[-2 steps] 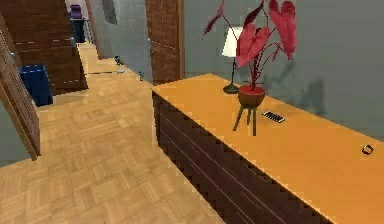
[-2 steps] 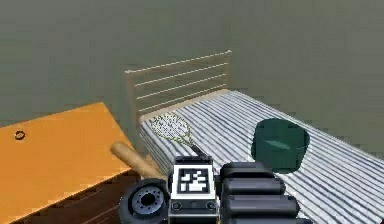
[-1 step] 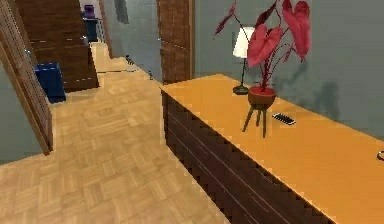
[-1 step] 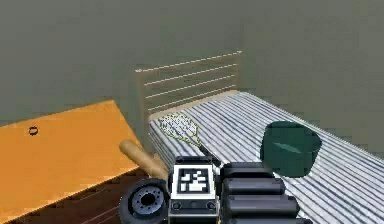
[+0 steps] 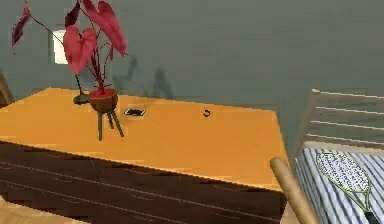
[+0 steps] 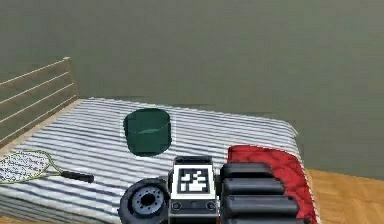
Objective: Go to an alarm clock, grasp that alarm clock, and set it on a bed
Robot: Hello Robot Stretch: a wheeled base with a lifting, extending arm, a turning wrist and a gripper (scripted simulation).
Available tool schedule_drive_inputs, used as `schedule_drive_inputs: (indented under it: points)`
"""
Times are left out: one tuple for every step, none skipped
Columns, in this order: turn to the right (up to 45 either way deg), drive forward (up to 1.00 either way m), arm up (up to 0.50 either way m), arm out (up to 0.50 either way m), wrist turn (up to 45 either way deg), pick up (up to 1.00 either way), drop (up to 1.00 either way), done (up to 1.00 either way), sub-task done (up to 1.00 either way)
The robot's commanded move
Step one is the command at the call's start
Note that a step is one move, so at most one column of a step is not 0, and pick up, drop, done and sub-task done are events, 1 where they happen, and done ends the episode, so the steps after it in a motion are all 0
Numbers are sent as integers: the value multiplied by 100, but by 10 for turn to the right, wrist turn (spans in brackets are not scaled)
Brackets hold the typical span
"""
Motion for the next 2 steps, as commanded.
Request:
schedule_drive_inputs:
  points:
    - [420, 0, 0, 0, 0, 0, 0, 0, 0]
    - [-450, 0, 0, 0, 0, 0, 0, 0, 0]
